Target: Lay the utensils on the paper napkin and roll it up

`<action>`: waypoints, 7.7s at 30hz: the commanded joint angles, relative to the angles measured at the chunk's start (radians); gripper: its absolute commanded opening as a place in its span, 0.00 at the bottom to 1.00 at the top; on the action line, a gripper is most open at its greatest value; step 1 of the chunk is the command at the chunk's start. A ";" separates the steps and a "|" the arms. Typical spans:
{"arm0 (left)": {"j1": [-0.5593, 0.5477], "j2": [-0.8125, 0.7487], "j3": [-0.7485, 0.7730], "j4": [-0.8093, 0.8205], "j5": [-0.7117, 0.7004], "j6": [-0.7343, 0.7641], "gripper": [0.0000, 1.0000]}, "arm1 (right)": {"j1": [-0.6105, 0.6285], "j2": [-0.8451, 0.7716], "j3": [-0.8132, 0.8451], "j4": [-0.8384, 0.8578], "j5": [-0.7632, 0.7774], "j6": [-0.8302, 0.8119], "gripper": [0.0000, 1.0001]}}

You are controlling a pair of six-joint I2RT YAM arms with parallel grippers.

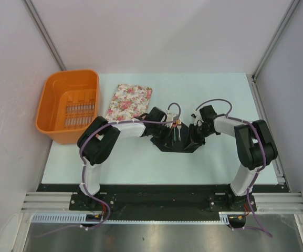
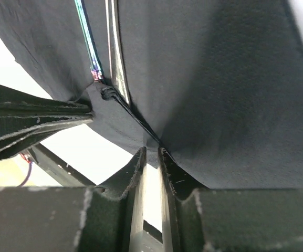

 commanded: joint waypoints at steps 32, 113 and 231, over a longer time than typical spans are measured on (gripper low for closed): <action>0.031 -0.105 -0.130 0.259 0.167 -0.128 0.11 | 0.057 0.052 0.098 -0.024 0.078 -0.057 0.18; 0.088 0.178 -0.209 0.801 0.237 -0.582 0.09 | -0.165 0.103 0.123 -0.096 -0.228 -0.074 0.64; 0.097 0.165 -0.215 0.784 0.227 -0.559 0.07 | -0.087 0.035 0.121 -0.023 -0.282 0.079 0.00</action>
